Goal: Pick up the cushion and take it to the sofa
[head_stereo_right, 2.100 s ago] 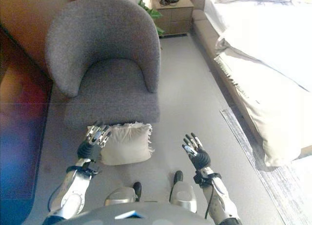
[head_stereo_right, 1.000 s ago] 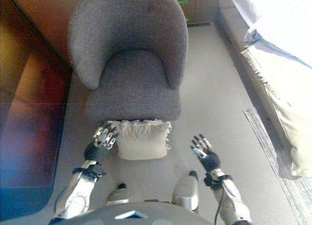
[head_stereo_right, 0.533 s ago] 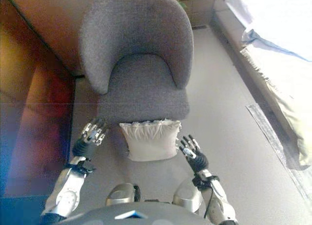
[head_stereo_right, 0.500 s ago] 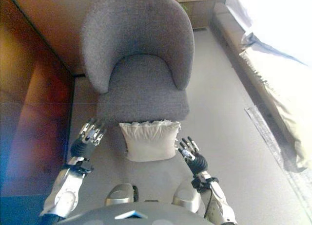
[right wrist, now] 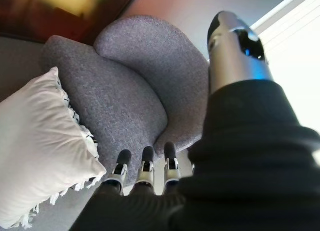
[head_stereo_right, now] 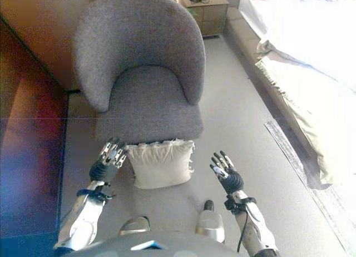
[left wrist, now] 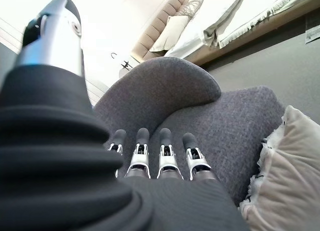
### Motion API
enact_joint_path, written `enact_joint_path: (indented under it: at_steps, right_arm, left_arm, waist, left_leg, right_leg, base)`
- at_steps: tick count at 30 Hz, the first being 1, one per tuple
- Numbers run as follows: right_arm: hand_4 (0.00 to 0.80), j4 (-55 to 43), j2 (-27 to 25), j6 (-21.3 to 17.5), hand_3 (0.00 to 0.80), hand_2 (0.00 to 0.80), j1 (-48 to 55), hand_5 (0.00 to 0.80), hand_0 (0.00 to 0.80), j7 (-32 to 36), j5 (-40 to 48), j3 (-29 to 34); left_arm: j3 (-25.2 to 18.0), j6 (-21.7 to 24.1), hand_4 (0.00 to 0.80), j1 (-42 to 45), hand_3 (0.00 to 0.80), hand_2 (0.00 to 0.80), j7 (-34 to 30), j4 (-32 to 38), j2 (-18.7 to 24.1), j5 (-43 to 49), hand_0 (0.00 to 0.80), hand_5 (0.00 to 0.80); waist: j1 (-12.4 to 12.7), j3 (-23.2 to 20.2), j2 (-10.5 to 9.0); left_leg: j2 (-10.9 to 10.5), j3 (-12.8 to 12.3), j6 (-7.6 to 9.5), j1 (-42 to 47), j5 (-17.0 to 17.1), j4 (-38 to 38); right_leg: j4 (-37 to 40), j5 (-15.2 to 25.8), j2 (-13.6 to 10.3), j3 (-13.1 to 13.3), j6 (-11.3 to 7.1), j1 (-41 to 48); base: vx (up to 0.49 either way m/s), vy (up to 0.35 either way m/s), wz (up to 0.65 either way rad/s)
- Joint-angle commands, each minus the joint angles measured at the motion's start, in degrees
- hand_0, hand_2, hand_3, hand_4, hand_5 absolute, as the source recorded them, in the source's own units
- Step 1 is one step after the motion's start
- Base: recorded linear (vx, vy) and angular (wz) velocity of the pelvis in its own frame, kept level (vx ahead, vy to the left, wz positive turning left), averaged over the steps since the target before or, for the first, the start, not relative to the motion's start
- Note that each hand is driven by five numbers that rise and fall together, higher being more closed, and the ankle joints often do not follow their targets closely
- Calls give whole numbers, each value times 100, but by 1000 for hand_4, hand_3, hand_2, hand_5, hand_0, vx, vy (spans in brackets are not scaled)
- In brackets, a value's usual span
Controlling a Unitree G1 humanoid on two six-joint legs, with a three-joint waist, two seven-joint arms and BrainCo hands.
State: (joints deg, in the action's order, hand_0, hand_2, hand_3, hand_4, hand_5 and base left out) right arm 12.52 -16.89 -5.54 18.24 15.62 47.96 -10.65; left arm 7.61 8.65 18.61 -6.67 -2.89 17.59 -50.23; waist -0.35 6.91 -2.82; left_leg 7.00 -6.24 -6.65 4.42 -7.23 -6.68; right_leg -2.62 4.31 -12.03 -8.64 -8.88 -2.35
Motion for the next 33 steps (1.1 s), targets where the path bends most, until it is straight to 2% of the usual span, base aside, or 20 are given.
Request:
enact_joint_path:
  at_steps: [1,2,4,5,6,8,10,11,13,16,19,22,23,24,26,27,31,33]
  right_arm:
    - [0,-297,-90,-186,0,0,-267,0,0,42,246,95]
    - [0,-299,-113,-176,0,0,-284,0,0,36,242,89]
    - [0,-326,-179,-185,0,0,-249,0,0,-4,161,69]
    - [0,-308,-217,-223,0,0,-232,0,0,-58,132,55]
    - [0,-256,-230,-281,0,0,-218,0,0,-46,111,61]
    - [0,-240,-239,-310,0,0,-169,0,0,73,179,95]
    - [0,-240,-242,-303,0,0,-119,0,0,101,153,117]
    - [0,-280,-271,-277,0,0,-108,0,0,59,154,122]
    - [0,-308,-316,-290,0,0,-59,0,0,84,209,132]
    - [0,-322,-366,-284,0,0,45,0,0,207,265,187]
    - [0,-266,-355,-378,0,0,87,0,0,317,203,167]
    - [0,-313,-287,-450,0,0,88,0,0,284,148,109]
    - [0,-340,-250,-455,0,0,87,0,0,230,130,76]
    - [0,-354,-238,-460,0,0,104,0,0,221,125,79]
    - [0,-465,-166,-299,0,0,187,0,0,56,163,147]
    - [0,-554,-146,-226,0,0,228,0,0,82,222,171]
    - [0,-554,48,-372,0,0,308,0,0,24,119,200]
    - [0,-565,115,-394,0,0,317,0,0,25,111,250]
  left_arm:
    - [-100,454,0,-29,0,0,-55,579,174,72,0,0]
    - [-95,480,0,-39,0,0,-48,572,169,54,0,0]
    - [-72,507,0,-88,0,0,-30,569,109,-11,0,0]
    - [-63,480,0,-105,0,0,-35,553,78,-78,0,0]
    - [-61,441,0,-122,0,0,-51,528,39,-134,0,0]
    - [-39,431,0,-122,0,0,-120,498,0,-173,0,0]
    - [17,505,0,-76,0,0,-127,473,-27,-116,0,0]
    - [52,509,0,-90,0,0,-95,485,-42,-110,0,0]
    - [95,514,0,-128,0,0,-61,479,-42,-74,0,0]
    - [120,542,0,-154,0,0,-135,367,-68,-84,0,0]
    - [100,522,0,-132,0,0,-228,276,-105,-33,0,0]
    - [27,448,0,-128,0,0,-215,295,-18,237,0,0]
    - [47,449,0,-117,0,0,-199,319,27,334,0,0]
    - [46,446,0,-106,0,0,-205,321,46,348,0,0]
    - [-29,325,0,-57,0,0,-286,310,176,276,0,0]
    - [-82,280,0,-51,0,0,-361,345,213,221,0,0]
    - [-109,172,0,38,0,0,-526,424,207,326,0,0]
    - [-42,176,0,-28,0,0,-501,426,234,415,0,0]
  waist:
    - [83,91,-273]
    - [71,106,-285]
    - [84,236,-325]
    - [100,310,-338]
    - [97,392,-315]
    - [106,508,-227]
    - [129,544,-97]
    - [167,544,14]
    - [207,551,125]
    - [225,531,215]
    - [275,523,292]
    - [332,458,264]
    - [371,435,262]
    - [376,432,256]
    - [442,348,178]
    - [460,298,131]
    - [536,142,1]
    - [539,59,-38]
  left_leg:
    - [-293,-33,466,-512,-96,-883]
    - [-246,-43,461,-572,-100,-1094]
    - [-91,107,361,-1205,435,-2527]
    - [-80,97,389,-1494,589,-3048]
    - [38,9,373,-1691,757,-3261]
    - [150,-20,262,-1712,1084,-2791]
    - [237,58,180,-1573,1408,-1632]
    - [304,160,103,-1513,1667,-766]
    - [453,246,-36,-1420,2038,153]
    - [586,182,-138,-1394,2214,791]
    - [583,116,-174,-1494,2136,765]
    - [423,5,-76,-1482,1665,708]
    - [363,135,-54,-1476,1618,691]
    - [335,153,-46,-1490,1600,646]
    - [93,282,118,-1618,1323,177]
    - [12,238,209,-1657,1214,2]
    - [-351,96,582,-1592,860,-150]
    - [-543,69,799,-1544,682,-198]
  right_leg:
    - [-247,-613,381,58,303,227]
    - [-281,-647,405,62,352,208]
    - [-408,-726,535,15,616,198]
    - [-495,-742,577,-6,697,199]
    - [-579,-769,630,-14,755,231]
    - [-661,-860,735,18,771,353]
    - [-676,-974,826,117,714,486]
    - [-675,-1063,894,164,679,573]
    - [-637,-1165,942,192,651,741]
    - [-571,-1262,895,209,618,982]
    - [-600,-1429,749,147,567,1180]
    - [-653,-1489,450,8,391,1299]
    - [-722,-1518,356,-15,330,1300]
    - [-746,-1526,316,-20,309,1317]
    - [-772,-1496,37,4,121,1521]
    - [-781,-1470,-81,-51,37,1562]
    - [-1410,-612,-694,-138,-65,1403]
    - [-2048,-167,-963,-83,-72,1265]
  base:
    - [1,-176,2]
    - [-8,-216,2]
    - [-11,-253,1]
    - [14,-233,7]
    - [61,-160,33]
    - [135,-39,29]
    - [225,104,-7]
    - [272,168,-14]
    - [292,160,-32]
    - [272,124,-11]
    - [319,153,11]
    - [320,174,-3]
    - [286,160,-7]
    - [393,208,-28]
    - [451,238,-29]
    - [372,227,-2]
    - [308,263,-13]
    - [255,275,11]
